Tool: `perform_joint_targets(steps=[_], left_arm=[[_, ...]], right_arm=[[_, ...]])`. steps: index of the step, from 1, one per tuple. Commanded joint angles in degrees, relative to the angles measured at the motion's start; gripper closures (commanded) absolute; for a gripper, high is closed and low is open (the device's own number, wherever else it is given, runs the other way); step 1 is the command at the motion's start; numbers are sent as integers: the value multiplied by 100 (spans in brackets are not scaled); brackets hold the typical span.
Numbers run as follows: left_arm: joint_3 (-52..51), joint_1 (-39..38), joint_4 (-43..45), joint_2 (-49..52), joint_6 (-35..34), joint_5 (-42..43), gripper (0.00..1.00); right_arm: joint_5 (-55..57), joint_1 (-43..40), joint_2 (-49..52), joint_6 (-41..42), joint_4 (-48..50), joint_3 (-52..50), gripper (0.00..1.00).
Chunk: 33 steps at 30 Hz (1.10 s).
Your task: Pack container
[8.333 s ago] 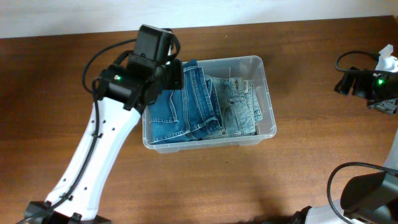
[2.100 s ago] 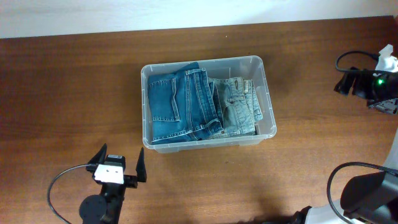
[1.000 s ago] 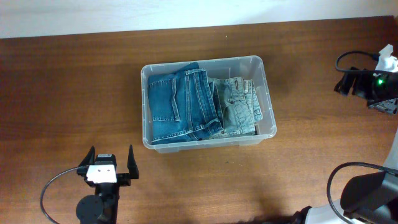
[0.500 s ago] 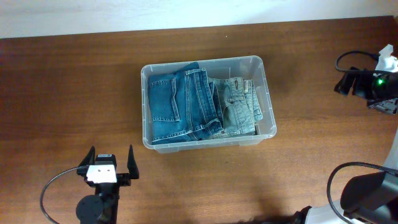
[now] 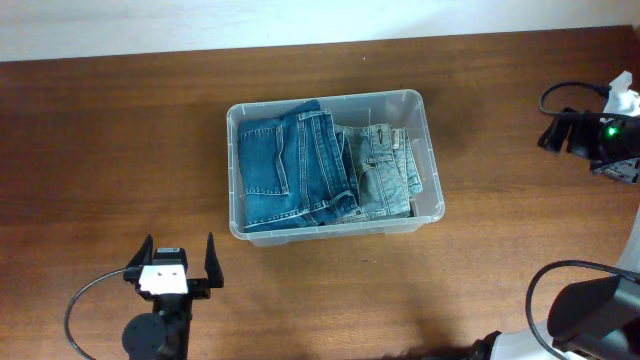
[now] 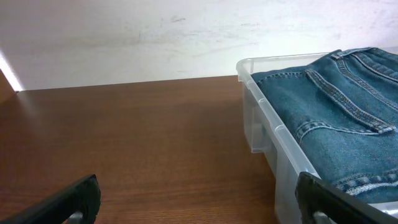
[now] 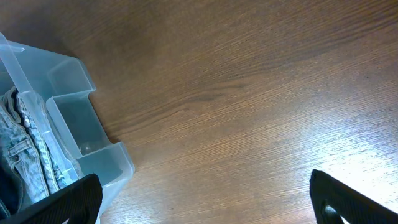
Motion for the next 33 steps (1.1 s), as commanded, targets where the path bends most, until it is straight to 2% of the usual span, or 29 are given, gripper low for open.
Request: perform_joint_targets(steps=[1, 7, 19, 24, 27, 33], left_arm=[[-85, 24, 11, -59, 87, -24, 0], [-85, 24, 11, -59, 87, -24, 0], [-85, 24, 11, -59, 90, -24, 0], [-85, 24, 11, -59, 87, -24, 0], [-85, 24, 11, -59, 87, -24, 0], [-85, 24, 11, -59, 87, -24, 0]], right_arm=[[11, -7, 9, -33, 2, 15, 1], [11, 310, -345, -35, 4, 15, 1], [9, 3292, -1923, -33, 4, 15, 2], [9, 4194, -2546, -35, 4, 15, 1], [9, 4452, -3095, -33, 2, 15, 1], [76, 4452, -3893, -157, -7, 11, 1]])
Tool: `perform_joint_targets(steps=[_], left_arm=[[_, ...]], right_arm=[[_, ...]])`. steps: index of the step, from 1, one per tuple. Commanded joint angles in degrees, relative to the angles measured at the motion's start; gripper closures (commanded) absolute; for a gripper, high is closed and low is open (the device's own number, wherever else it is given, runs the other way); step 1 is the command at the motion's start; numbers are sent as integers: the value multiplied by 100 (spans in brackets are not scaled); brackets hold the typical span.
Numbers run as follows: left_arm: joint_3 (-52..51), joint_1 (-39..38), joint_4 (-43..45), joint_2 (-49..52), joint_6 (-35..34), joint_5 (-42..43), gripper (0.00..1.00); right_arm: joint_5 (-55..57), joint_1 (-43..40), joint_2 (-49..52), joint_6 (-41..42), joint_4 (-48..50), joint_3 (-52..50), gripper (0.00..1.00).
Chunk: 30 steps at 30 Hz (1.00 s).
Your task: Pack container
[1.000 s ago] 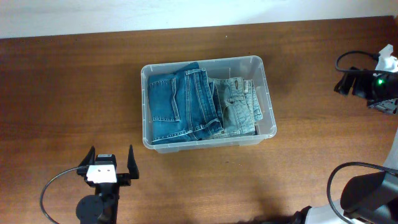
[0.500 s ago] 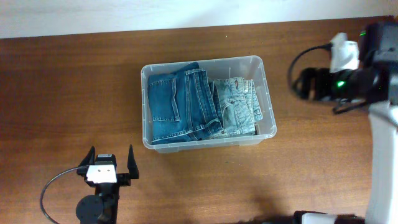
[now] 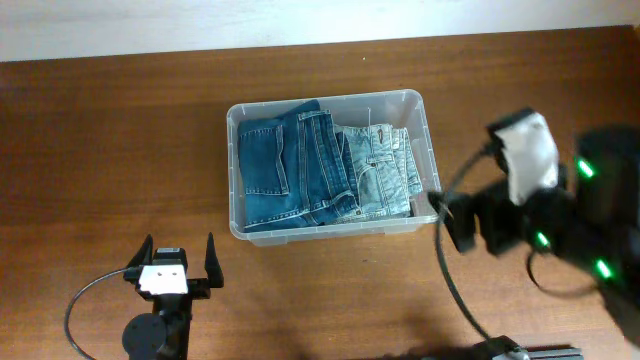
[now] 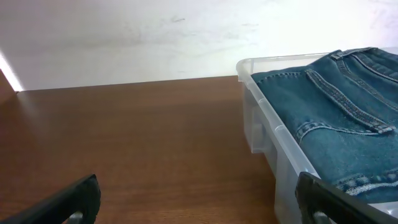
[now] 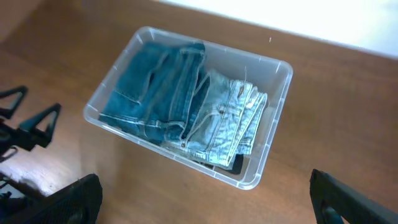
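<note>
A clear plastic container (image 3: 330, 98) stands mid-table, holding folded dark blue jeans (image 3: 285, 165) on its left side and folded light blue jeans (image 3: 380, 170) on its right. From above, the right wrist view shows the container (image 5: 278, 115), the dark jeans (image 5: 155, 87), the light jeans (image 5: 230, 118) and something black (image 5: 233, 165) under them. My right gripper (image 3: 462, 222) hovers, blurred, just right of the container, open and empty (image 5: 205, 199). My left gripper (image 3: 178, 262) is open near the front left, with the container wall (image 4: 261, 124) to its right.
The brown wooden table (image 3: 120, 130) runs back to a pale wall. A black cable loop (image 3: 80, 310) lies by the left arm's base. Another cable (image 3: 450, 280) trails from the right arm toward the front edge.
My right arm has moved from the table's far right edge to just right of the container, and its camera now looks down on the whole bin. The left arm has not moved.
</note>
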Motion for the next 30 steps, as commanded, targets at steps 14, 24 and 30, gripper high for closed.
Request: perform_joint_targets(steps=[14, 24, 30], left_arm=[[-85, 24, 11, -55, 87, -24, 0], [-85, 24, 11, -55, 87, -24, 0], [-85, 24, 11, -55, 87, -24, 0]], right_arm=[[229, 50, -3303, -212, 282, -1679, 2], [275, -341, -5423, -212, 2380, -4419, 1], [245, -640, -5925, -160, 4319, -5971, 2]])
